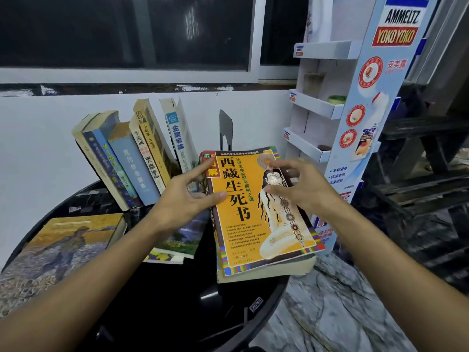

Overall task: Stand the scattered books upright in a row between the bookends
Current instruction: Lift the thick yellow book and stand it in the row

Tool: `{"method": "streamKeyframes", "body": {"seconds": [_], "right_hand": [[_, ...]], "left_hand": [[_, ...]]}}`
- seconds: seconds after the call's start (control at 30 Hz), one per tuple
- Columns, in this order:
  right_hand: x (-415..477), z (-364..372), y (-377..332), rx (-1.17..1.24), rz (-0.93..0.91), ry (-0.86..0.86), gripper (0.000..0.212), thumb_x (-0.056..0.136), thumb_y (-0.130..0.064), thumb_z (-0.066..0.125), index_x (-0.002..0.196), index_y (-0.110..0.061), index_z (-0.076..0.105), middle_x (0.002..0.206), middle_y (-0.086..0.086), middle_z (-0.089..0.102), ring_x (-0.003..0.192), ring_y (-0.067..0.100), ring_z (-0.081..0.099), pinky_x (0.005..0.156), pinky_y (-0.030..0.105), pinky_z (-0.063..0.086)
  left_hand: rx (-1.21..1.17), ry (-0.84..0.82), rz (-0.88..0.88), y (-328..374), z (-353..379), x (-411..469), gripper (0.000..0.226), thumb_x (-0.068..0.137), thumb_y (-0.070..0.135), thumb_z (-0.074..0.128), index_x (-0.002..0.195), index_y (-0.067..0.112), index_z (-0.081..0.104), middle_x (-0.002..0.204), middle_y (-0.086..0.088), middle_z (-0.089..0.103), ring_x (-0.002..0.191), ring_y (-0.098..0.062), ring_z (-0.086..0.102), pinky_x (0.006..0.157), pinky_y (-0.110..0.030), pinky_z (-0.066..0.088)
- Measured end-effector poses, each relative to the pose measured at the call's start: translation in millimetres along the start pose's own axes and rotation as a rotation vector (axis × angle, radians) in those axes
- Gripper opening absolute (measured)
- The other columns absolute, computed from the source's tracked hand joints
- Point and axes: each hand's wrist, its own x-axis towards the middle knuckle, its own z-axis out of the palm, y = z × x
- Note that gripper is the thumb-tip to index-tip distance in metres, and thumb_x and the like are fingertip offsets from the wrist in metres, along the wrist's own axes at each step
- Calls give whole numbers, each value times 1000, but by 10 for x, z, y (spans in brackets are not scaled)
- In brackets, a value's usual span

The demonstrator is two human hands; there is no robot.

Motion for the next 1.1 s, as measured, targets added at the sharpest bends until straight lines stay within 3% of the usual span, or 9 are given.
{"method": "streamKeyframes", "body": {"seconds": [0.1,0.23,0.4,0.57,0.73,0.87,0.93,1.0,1.1], "right_hand": [[9,-33,-89,-11,-82,57,61,74,-35,88,130,-40,63,127,-9,49,121,9,51,101,45,52],[67,-90,-215,6,-222,148,66,78,-28,86,137,-40,58,125,-10,45,121,4,50,101,31,52],[179,-96,-332,13,-368,215,74,80,-24,86,143,-42,52,129,-5,42,127,7,47,105,26,46],[220,-10,-320,-39,-498,254,78,80,-27,85,147,-42,48,135,-8,37,131,1,41,109,36,48],[188,63,-227,-122,-503,242,82,84,-30,81,153,-44,38,149,-2,32,137,11,37,114,47,42],[117,89,-300,-222,-519,276,72,84,-29,81,148,-39,48,165,2,12,145,16,24,118,42,28],[65,110,-361,-247,-575,253,66,86,-33,79,146,-37,51,164,1,18,145,20,27,118,46,31],[-7,143,-439,-220,-587,177,70,87,-36,78,150,-34,47,161,-1,26,143,14,30,117,39,34],[-126,167,-558,-145,-550,128,80,88,-43,76,156,-34,34,160,-5,26,145,0,26,117,31,33]], "left_hand": [[-19,12,80,162,-7,-16,85,85,1,72,154,35,36,124,13,69,94,-28,76,91,-41,59],[10,43,207,355,-34,-25,86,81,8,76,150,44,39,157,4,43,99,-30,75,101,-54,53],[79,77,363,484,-65,-25,83,85,4,75,150,43,41,152,2,49,112,-21,71,87,-43,62],[129,141,425,426,-91,-108,79,81,13,77,148,40,45,147,9,48,117,-22,67,87,-43,62],[185,132,445,389,-69,-159,76,83,12,75,147,40,46,140,16,50,116,-14,66,84,-36,63],[160,93,451,377,-64,-206,71,89,5,70,148,35,45,140,11,51,122,-15,63,90,-33,60],[149,73,445,349,-72,-237,69,90,7,68,149,34,45,142,11,51,128,-19,59,96,-37,57],[133,56,436,341,-56,-278,67,90,9,68,148,36,47,145,15,50,132,-19,56,99,-42,56],[81,68,433,345,-11,-329,64,90,0,68,141,36,51,141,27,51,127,-5,58,93,-34,58]]}}
